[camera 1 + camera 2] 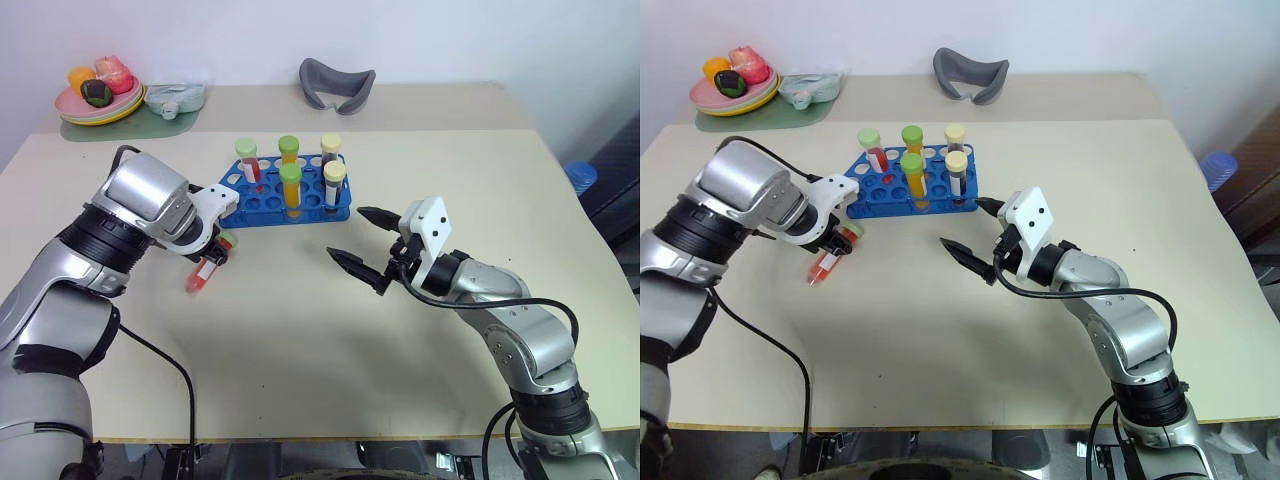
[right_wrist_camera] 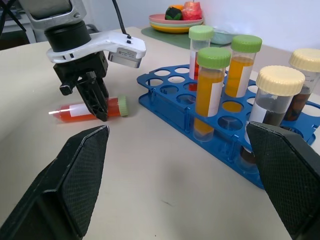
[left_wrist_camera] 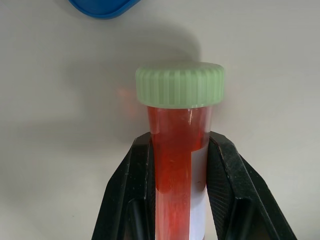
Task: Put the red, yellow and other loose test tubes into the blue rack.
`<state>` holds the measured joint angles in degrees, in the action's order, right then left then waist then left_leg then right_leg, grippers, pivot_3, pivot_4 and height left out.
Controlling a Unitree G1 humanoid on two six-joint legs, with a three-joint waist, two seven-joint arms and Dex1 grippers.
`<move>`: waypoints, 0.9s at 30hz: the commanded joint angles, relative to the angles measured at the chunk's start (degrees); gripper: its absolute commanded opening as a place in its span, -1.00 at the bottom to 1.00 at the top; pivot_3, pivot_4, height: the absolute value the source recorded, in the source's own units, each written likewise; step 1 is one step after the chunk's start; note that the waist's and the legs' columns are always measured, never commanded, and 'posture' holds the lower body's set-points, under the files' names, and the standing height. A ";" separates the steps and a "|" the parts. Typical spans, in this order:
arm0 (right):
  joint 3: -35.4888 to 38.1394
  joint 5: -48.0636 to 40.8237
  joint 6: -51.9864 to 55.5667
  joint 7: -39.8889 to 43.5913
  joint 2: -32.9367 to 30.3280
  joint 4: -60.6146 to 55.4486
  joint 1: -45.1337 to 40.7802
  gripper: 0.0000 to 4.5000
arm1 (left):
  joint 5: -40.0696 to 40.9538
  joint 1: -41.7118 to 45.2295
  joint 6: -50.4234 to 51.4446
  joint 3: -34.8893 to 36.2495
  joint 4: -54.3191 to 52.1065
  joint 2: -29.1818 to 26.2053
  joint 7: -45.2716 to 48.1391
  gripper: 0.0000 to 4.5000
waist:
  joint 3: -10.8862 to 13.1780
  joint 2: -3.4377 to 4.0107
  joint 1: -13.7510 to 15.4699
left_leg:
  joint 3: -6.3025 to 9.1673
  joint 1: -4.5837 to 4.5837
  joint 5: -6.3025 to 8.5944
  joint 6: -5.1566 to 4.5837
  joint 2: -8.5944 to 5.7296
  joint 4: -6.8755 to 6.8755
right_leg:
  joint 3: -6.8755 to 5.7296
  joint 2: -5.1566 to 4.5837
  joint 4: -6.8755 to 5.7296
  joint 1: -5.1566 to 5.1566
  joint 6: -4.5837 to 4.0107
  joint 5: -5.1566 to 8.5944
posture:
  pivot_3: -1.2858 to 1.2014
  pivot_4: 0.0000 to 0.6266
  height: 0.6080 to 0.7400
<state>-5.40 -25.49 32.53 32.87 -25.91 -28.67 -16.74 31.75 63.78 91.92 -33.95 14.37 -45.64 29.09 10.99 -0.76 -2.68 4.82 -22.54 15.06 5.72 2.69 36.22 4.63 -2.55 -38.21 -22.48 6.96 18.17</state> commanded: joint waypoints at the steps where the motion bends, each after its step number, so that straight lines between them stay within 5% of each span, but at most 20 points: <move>1: 0.16 -0.39 -0.57 0.36 0.06 -2.22 -0.33 1.00 | 3.53 -0.90 0.58 2.43 -1.35 -2.75 -2.09 -0.66 | 0.00 0.00 -0.08 | 0.00 0.00 0.00 0.00 0.00 -0.01 | 0.00 0.00 0.00 -0.02 0.00 0.00 | 0.03 -0.52 1.00; 5: 0.43 -0.55 -0.54 0.66 -0.19 -2.57 0.21 1.00 | 7.83 -3.11 0.58 8.38 -3.57 -5.72 -6.62 -0.66 | 0.01 -0.01 -0.04 | 0.00 -0.03 0.00 0.00 0.00 -0.01 | 0.01 0.00 -0.01 -0.05 0.00 0.00 | 0.03 -0.52 1.00; 9: 0.61 -0.67 -0.78 0.94 -0.23 -2.80 1.05 1.00 | -0.17 -9.84 -1.14 30.79 -14.93 -3.60 -16.48 -0.66 | 0.03 -0.06 0.15 | 0.03 -0.15 0.00 0.00 0.01 0.03 | -0.03 -0.02 -0.01 -0.10 0.00 0.00 | 0.03 -0.52 1.00; 13: 0.88 -0.92 -0.70 1.36 -0.23 -2.45 1.14 1.00 | -4.38 -15.84 -7.03 42.46 -27.38 -0.30 -21.74 -0.66 | 0.03 -0.06 0.17 | 0.02 -0.28 -0.03 0.06 0.00 0.05 | -0.03 -0.05 0.00 -0.22 0.00 0.00 | 0.03 -0.52 1.00; 16: 0.54 -0.68 -0.93 1.77 0.00 -1.36 0.65 1.00 | -9.04 -21.86 -23.33 43.11 -35.34 2.16 -22.51 -0.66 | 0.02 -0.06 0.25 | 0.00 -0.27 -0.13 0.23 0.00 0.04 | -0.03 -0.07 -0.01 -0.21 0.00 -0.01 | 0.03 -0.52 1.00; 19: 0.33 -0.36 -1.23 2.17 0.29 0.04 -0.32 1.00 | -13.15 -26.79 -39.27 44.08 -38.27 11.08 -26.50 -0.66 | 0.01 -0.07 0.59 | -0.03 -0.26 -0.27 0.49 -0.01 0.03 | -0.02 -0.10 0.03 -0.17 0.00 -0.02 | 0.03 -0.52 1.00; 22: 0.19 -0.09 -1.63 2.65 0.47 1.41 -1.33 1.00 | -18.31 -30.59 -57.52 42.00 -36.00 21.19 -30.35 -0.66 | -0.01 -0.10 0.90 | -0.03 -0.32 -0.27 0.48 -0.03 0.09 | -0.03 -0.12 0.08 -0.16 0.01 -0.03 | 0.03 -0.52 1.00; 27: 0.16 0.34 -1.93 2.94 0.34 1.83 -1.90 1.00 | -28.68 -34.39 -81.33 34.57 -25.63 29.88 -33.24 -0.66 | -0.02 -0.08 0.64 | -0.05 -0.34 -0.26 0.47 -0.02 0.07 | -0.02 -0.11 0.05 -0.23 0.01 -0.04 | 0.03 -0.52 1.00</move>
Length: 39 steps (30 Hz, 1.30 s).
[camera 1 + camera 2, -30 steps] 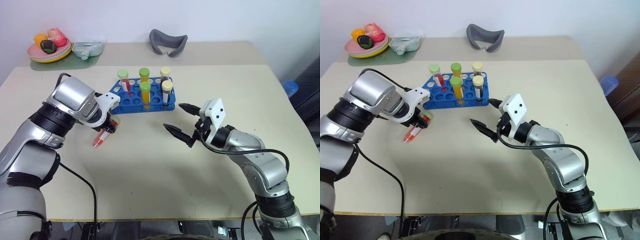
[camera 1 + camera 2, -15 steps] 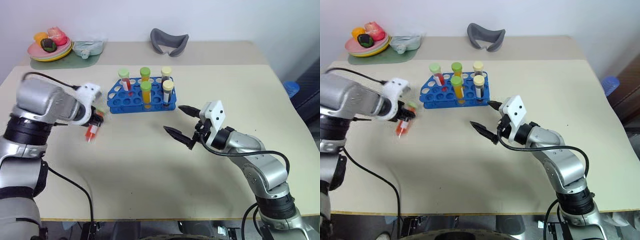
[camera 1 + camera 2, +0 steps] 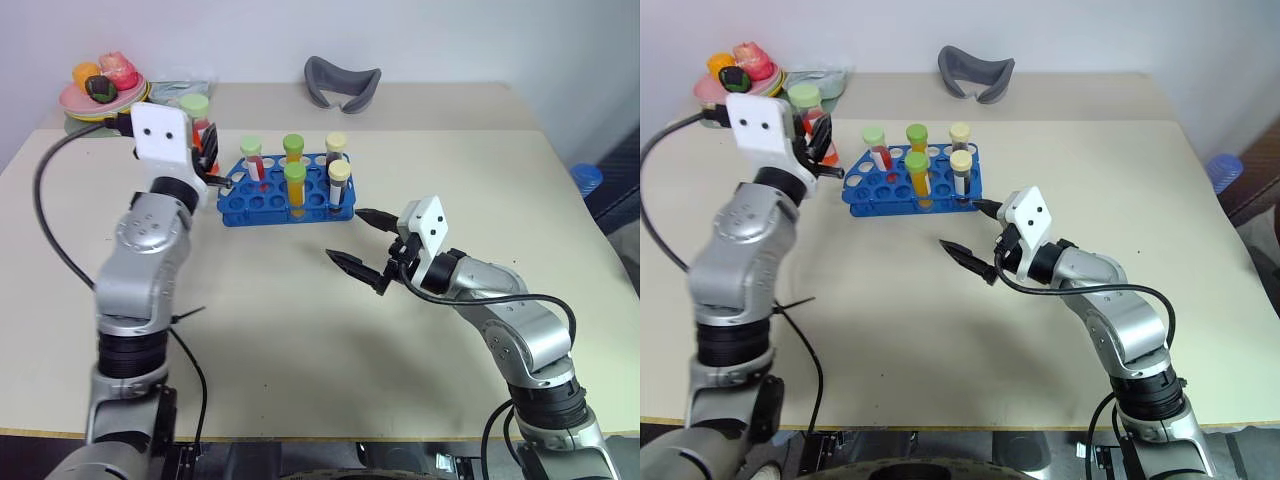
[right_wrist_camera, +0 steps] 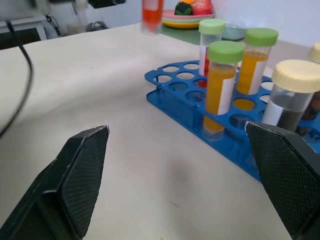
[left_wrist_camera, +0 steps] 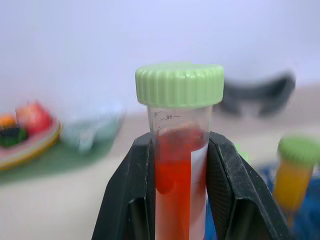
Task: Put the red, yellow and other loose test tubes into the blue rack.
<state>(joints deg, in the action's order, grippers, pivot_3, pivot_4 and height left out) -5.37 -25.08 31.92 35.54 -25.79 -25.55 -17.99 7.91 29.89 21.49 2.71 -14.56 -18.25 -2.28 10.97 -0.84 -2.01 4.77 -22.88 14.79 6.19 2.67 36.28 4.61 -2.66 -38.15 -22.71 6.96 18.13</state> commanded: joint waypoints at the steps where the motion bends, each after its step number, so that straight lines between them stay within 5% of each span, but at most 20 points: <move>1: 0.22 0.00 -1.24 0.16 0.21 -1.56 -0.52 1.00 | -6.04 -0.94 -13.22 -2.65 4.89 3.48 -2.23 -0.66 | 0.00 0.00 -0.05 | 0.00 -0.01 0.01 -0.02 0.00 0.01 | 0.00 -0.01 0.00 0.00 0.00 0.00 | 0.03 -0.52 1.00; 9: 1.49 -0.10 -0.48 -1.41 -0.38 -3.94 1.58 1.00 | -9.67 -4.32 -22.85 -3.47 12.28 8.35 -2.52 -0.66 | -0.01 0.00 -0.39 | 0.01 0.01 0.18 -0.33 -0.01 0.04 | 0.00 0.00 -0.05 0.01 0.00 0.00 | 0.03 -0.52 1.00; 39: 1.78 -0.63 0.57 -2.43 -0.25 -5.67 2.12 1.00 | -7.42 -3.82 -24.10 -1.05 19.36 16.35 -1.19 -0.66 | -0.03 0.03 -0.34 | 0.02 0.32 0.18 -0.33 -0.01 -0.01 | -0.01 0.02 0.00 0.32 0.01 0.00 | 0.03 -0.52 1.00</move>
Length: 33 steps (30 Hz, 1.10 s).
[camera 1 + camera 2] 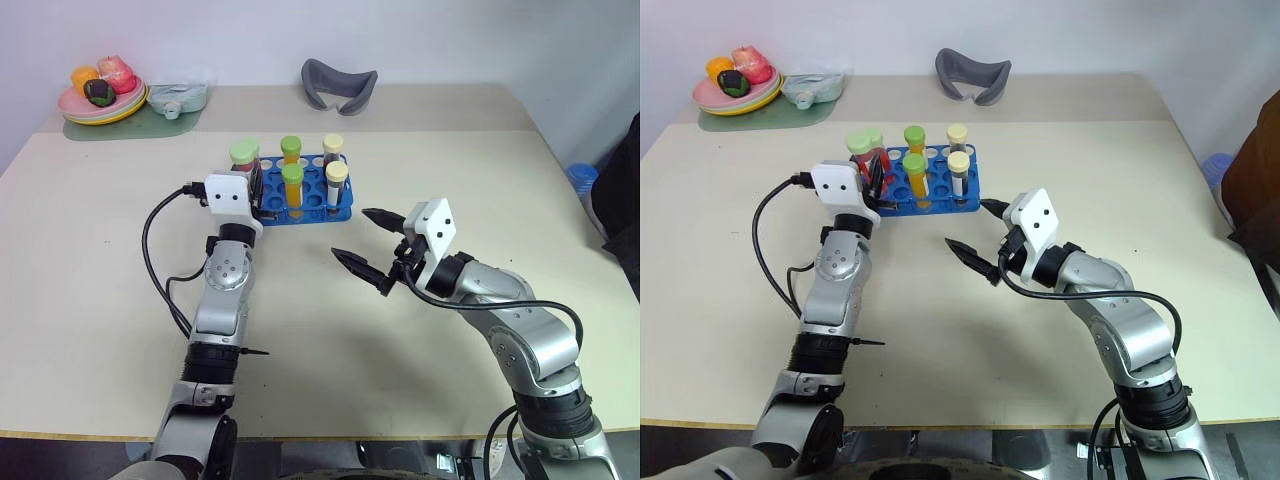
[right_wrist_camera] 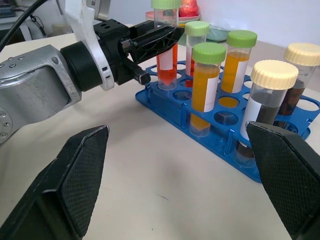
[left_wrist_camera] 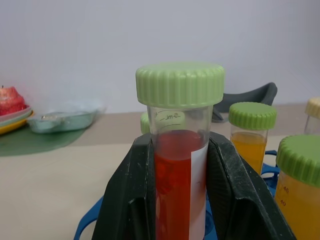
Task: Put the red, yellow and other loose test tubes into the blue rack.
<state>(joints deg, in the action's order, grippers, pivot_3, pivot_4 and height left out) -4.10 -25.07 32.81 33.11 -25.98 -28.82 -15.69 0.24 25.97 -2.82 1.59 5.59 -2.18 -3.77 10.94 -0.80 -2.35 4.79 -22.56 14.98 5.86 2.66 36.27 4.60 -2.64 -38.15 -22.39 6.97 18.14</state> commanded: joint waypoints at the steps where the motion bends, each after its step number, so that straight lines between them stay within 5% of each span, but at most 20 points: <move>1: 0.50 -0.65 -0.30 -0.01 -0.05 -2.41 -0.20 1.00 | 0.21 0.00 0.26 0.02 -0.96 0.38 0.36 -0.66 | 0.00 0.00 -0.02 | 0.00 0.00 0.00 0.00 0.00 0.00 | 0.00 0.00 0.00 0.00 0.00 0.00 | 0.03 -0.52 1.00; 33: 0.06 -0.83 0.19 0.02 0.30 -2.86 -0.08 1.00 | -2.43 -0.55 0.59 0.31 -2.00 -0.98 -1.14 -0.66 | 0.00 0.00 -0.07 | 0.00 0.04 0.00 0.00 0.00 -0.02 | 0.00 0.01 0.01 0.02 0.00 0.00 | 0.03 -0.52 1.00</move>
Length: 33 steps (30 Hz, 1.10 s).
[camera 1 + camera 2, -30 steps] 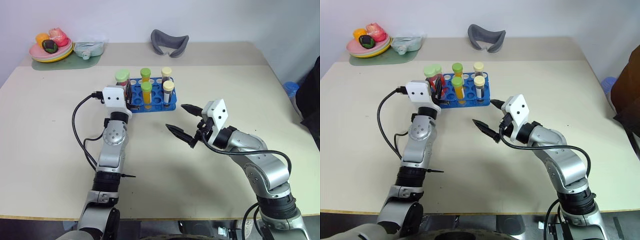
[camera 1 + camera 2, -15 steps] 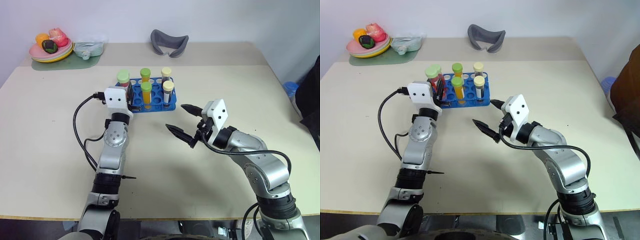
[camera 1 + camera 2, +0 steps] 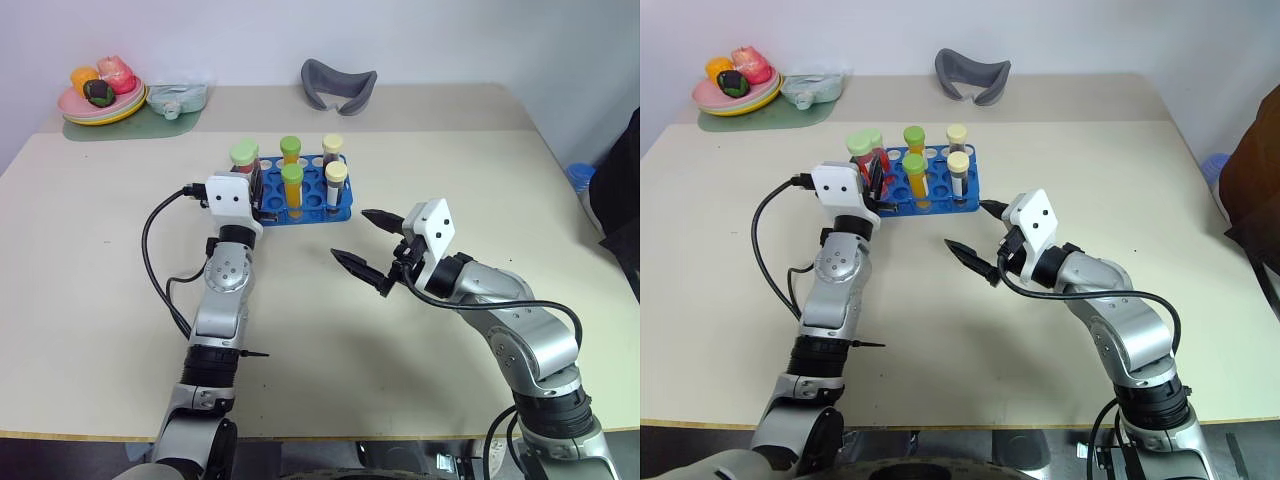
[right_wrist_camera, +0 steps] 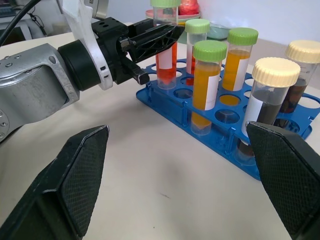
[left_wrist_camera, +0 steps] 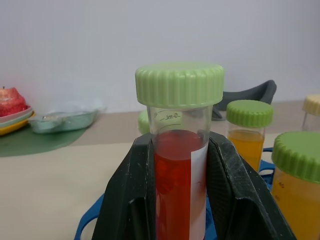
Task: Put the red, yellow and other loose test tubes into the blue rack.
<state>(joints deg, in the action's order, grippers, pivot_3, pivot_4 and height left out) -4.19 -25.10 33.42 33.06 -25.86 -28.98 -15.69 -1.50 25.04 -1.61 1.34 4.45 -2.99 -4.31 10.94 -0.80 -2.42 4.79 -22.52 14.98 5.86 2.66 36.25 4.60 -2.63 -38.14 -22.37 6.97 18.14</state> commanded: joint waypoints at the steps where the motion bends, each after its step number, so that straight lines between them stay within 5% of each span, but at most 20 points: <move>1: 0.16 -0.80 -0.46 0.08 0.19 -2.67 -0.09 1.00 | -0.76 0.39 -0.63 0.53 -0.87 -0.16 -0.67 -0.66 | 0.00 0.00 -0.01 | 0.00 0.00 0.00 0.00 0.00 0.00 | 0.00 0.00 0.00 0.00 0.00 0.00 | 0.03 -0.52 1.00; 8: 0.18 -0.71 -0.68 0.10 0.23 -2.62 0.02 1.00 | -0.72 0.22 -0.56 0.23 -0.96 0.15 -0.40 -0.66 | 0.00 0.00 -0.01 | 0.00 0.00 0.00 0.00 0.00 -0.01 | 0.00 0.00 0.00 -0.01 0.00 0.00 | 0.03 -0.52 1.00; 15: 0.41 -0.76 -0.81 0.31 0.02 -2.66 0.22 1.00 | -0.15 0.02 -0.10 0.77 -2.63 0.05 0.00 0.86 | 0.00 0.00 0.01 | 0.00 0.00 0.00 0.00 0.00 -0.01 | 0.00 0.00 0.01 -0.01 0.00 0.00 | 0.03 -0.52 1.00; 21: 4.34 -0.96 -1.25 2.43 -3.42 -1.07 0.72 1.00 | 5.22 -2.87 5.65 5.37 -14.39 -5.02 4.75 0.86 | 0.00 0.00 -0.09 | 0.00 0.00 0.00 0.00 0.01 -0.03 | 0.01 0.01 0.00 -0.02 0.00 0.00 | 0.03 -0.52 1.00; 28: 16.74 -4.46 -0.44 8.92 -13.24 3.63 5.97 1.00 | 18.81 -17.05 16.19 16.49 -22.70 -25.63 26.99 0.86 | 0.00 0.02 -0.13 | -0.01 0.01 0.02 -0.03 0.03 -0.08 | 0.00 0.01 0.03 -0.01 -0.02 0.01 | 0.03 -0.52 1.00; 33: 20.99 -3.45 -3.26 12.23 -17.64 8.98 8.80 1.00 | 21.15 -26.05 16.03 21.73 -21.93 -33.67 34.74 0.86 | 0.02 0.01 0.01 | -0.04 0.04 0.03 -0.05 0.04 -0.08 | 0.02 0.02 0.05 0.03 -0.03 0.02 | 0.03 -0.52 1.00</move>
<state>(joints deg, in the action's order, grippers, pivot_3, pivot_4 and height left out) 14.65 -28.32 32.14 44.18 -42.58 -20.21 -6.67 18.28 -1.18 14.91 21.25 -15.55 -35.62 28.68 10.95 -0.79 -2.41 4.74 -22.47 15.01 5.80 2.69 36.19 4.63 -2.63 -38.09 -22.32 6.94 18.16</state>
